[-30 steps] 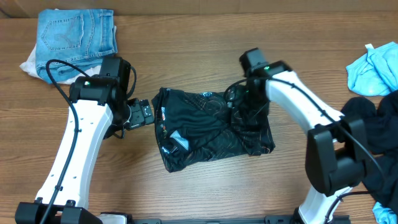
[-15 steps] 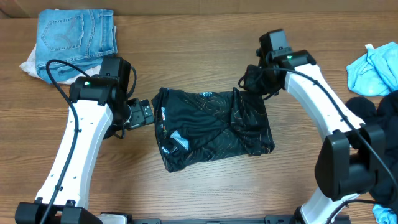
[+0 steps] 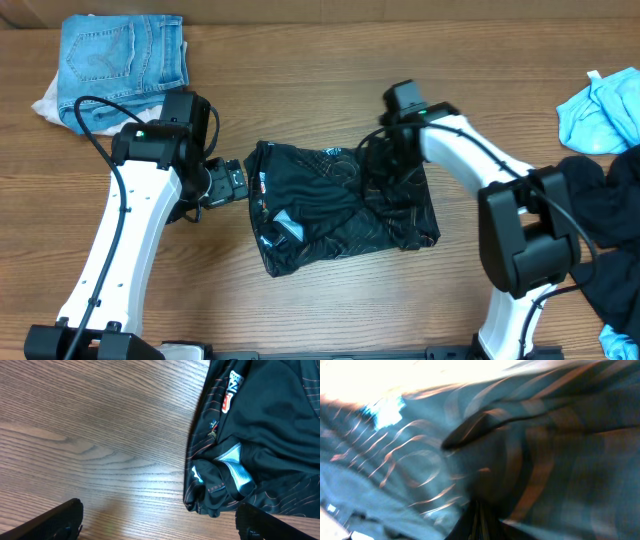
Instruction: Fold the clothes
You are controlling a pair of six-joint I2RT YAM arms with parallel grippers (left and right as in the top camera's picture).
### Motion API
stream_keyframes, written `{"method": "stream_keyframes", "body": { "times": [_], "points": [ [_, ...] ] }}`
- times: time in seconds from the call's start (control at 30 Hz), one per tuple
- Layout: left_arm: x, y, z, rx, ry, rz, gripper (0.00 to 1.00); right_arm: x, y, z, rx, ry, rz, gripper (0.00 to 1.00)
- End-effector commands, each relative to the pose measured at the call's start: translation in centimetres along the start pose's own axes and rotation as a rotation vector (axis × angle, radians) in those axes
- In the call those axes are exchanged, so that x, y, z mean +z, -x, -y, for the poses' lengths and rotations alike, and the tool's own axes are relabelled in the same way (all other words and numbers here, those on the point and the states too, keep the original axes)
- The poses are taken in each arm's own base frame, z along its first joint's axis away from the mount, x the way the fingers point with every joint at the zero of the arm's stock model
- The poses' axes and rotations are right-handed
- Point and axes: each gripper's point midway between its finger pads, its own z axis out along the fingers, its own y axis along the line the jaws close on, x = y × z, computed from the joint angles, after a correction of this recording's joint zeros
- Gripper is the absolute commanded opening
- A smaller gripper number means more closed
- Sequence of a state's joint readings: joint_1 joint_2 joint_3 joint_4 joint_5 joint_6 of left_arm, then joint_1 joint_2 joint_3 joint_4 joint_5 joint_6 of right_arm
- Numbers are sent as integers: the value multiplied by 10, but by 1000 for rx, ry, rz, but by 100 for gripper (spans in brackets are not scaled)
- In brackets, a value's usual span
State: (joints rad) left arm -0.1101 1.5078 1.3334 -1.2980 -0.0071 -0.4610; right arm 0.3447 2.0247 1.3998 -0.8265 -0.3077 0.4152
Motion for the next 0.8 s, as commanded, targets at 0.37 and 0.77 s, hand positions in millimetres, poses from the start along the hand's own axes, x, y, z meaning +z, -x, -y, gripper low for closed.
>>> {"method": "stream_keyframes", "body": {
  "times": [0.37,0.77],
  "points": [
    [-1,0,3,39,-12,0,100,-77,11,-4,-19,-63,34,5],
    [-1,2,6,39,-27,10,100,-133,-13,63,-1,-220,-37,54]
  ]
}}
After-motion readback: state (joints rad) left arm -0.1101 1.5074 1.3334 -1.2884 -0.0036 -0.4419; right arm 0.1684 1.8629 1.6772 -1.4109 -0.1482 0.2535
